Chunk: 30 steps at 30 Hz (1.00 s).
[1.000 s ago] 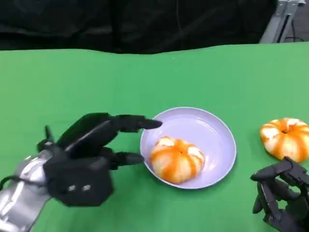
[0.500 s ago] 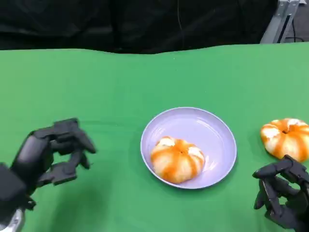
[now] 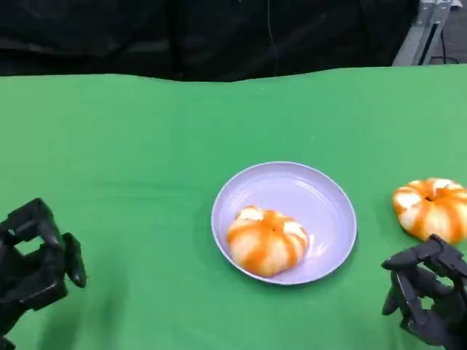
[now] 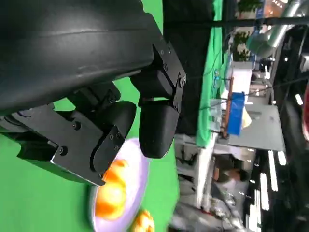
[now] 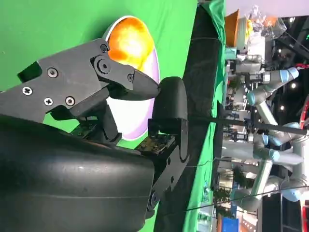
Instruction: Grasp the bread from the table and place it into the plate.
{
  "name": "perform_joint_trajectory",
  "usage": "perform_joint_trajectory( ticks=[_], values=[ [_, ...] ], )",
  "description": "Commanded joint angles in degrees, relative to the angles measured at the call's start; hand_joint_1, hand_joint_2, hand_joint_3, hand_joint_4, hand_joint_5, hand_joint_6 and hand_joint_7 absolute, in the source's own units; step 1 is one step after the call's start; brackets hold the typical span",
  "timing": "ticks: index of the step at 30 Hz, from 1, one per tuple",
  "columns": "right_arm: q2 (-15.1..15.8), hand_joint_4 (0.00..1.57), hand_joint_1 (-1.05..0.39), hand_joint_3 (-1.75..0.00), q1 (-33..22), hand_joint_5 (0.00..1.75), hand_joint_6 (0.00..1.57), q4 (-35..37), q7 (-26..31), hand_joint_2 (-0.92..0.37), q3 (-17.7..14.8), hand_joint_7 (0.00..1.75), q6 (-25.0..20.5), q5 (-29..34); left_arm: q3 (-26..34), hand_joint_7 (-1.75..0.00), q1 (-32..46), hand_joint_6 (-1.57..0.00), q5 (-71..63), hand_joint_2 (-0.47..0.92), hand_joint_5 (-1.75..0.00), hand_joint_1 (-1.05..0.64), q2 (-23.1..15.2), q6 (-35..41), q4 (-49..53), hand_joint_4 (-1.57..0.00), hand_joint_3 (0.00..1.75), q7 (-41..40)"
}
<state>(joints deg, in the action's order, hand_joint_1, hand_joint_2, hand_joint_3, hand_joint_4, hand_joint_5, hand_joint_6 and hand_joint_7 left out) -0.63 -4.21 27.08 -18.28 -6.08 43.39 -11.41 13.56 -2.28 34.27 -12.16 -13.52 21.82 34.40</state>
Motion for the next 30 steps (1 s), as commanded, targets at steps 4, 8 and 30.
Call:
perform_joint_trajectory(
  ticks=[4, 8, 30],
  values=[
    [0.33, 0.87, -0.17, -0.70, 0.38, 1.57, 0.85, 0.78, 0.94, -0.78, -0.27, 1.27, 0.69, 0.42, 3.96, -1.75, 3.84, -0.80, 4.72, 0.49, -1.75, -0.06, 1.09, 8.62, -4.62, -0.97, 1.55, 1.82],
    [0.52, 0.88, -0.18, -0.69, 0.66, 1.57, 0.85, 0.91, 0.83, -0.79, -0.52, 1.28, -0.40, -0.35, 3.37, -1.75, 6.66, -0.76, 3.38, 0.44, -1.75, -0.07, 3.10, 9.59, -8.47, -0.92, 1.57, 1.11],
    [1.58, 0.85, -0.17, -0.73, 1.75, 1.63, 0.80, 3.53, -1.50, -0.78, -1.55, 1.36, 1.69, -1.75, 2.90, -1.75, 6.46, -0.75, -4.34, 0.50, -1.75, -0.04, 8.57, 6.79, -11.02, -0.95, 1.56, -5.10]
  ],
)
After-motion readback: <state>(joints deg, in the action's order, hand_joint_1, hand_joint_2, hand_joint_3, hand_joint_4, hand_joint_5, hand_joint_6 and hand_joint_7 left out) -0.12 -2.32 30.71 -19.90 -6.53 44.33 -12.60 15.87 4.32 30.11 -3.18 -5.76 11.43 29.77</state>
